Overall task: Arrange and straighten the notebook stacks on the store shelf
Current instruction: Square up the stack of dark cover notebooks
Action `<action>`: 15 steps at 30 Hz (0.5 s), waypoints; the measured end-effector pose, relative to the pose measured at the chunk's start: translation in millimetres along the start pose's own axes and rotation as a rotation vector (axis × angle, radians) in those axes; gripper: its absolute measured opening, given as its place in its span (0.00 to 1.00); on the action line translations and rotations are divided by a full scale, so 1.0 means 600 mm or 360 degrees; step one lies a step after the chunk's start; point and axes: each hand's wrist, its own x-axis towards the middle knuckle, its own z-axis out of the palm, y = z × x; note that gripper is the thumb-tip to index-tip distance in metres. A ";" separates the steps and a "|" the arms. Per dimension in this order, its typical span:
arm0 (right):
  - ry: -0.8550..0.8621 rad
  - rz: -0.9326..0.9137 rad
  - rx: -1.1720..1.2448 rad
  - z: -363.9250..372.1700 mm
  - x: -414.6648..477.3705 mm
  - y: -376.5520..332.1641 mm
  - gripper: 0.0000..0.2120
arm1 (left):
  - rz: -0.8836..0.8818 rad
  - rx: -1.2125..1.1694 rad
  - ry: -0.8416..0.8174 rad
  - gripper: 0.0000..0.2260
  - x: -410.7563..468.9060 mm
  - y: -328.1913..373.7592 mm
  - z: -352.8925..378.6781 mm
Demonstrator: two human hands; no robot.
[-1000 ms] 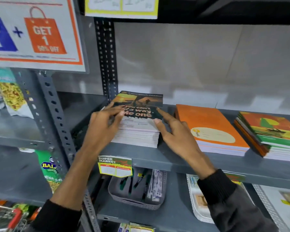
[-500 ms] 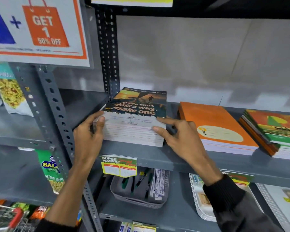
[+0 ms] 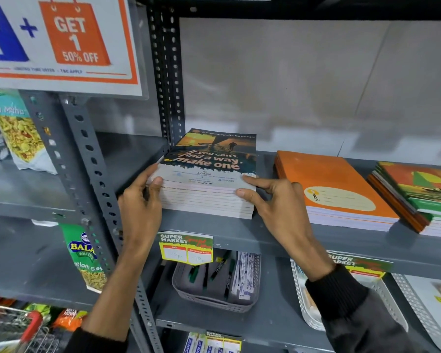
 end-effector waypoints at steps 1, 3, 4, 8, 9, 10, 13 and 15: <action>-0.0015 -0.0010 -0.0020 0.000 -0.001 -0.001 0.21 | -0.0005 -0.0005 0.0011 0.14 -0.001 0.000 0.000; -0.0038 -0.0019 -0.0058 0.001 -0.002 0.000 0.21 | -0.0002 -0.0012 0.0017 0.14 -0.002 0.000 0.002; -0.0045 -0.0020 -0.0073 0.001 -0.002 0.000 0.21 | 0.0003 -0.0014 0.0017 0.14 -0.003 0.000 0.003; -0.0064 0.0029 -0.0045 -0.002 -0.003 0.001 0.22 | 0.0051 0.0023 0.0045 0.14 -0.005 0.002 0.004; -0.0058 0.0031 -0.0044 -0.003 -0.004 0.000 0.22 | 0.0062 0.0028 0.0052 0.14 -0.006 0.002 0.004; -0.0046 0.0020 -0.0046 -0.003 -0.005 -0.001 0.22 | 0.0073 0.0029 0.0057 0.14 -0.008 0.001 0.004; 0.0008 -0.0036 -0.0013 -0.001 -0.008 -0.001 0.19 | 0.0095 0.0027 0.0083 0.13 -0.011 -0.001 0.006; 0.0026 0.0008 0.0044 -0.001 -0.007 0.000 0.17 | 0.0102 0.0042 0.0111 0.12 -0.011 -0.002 0.008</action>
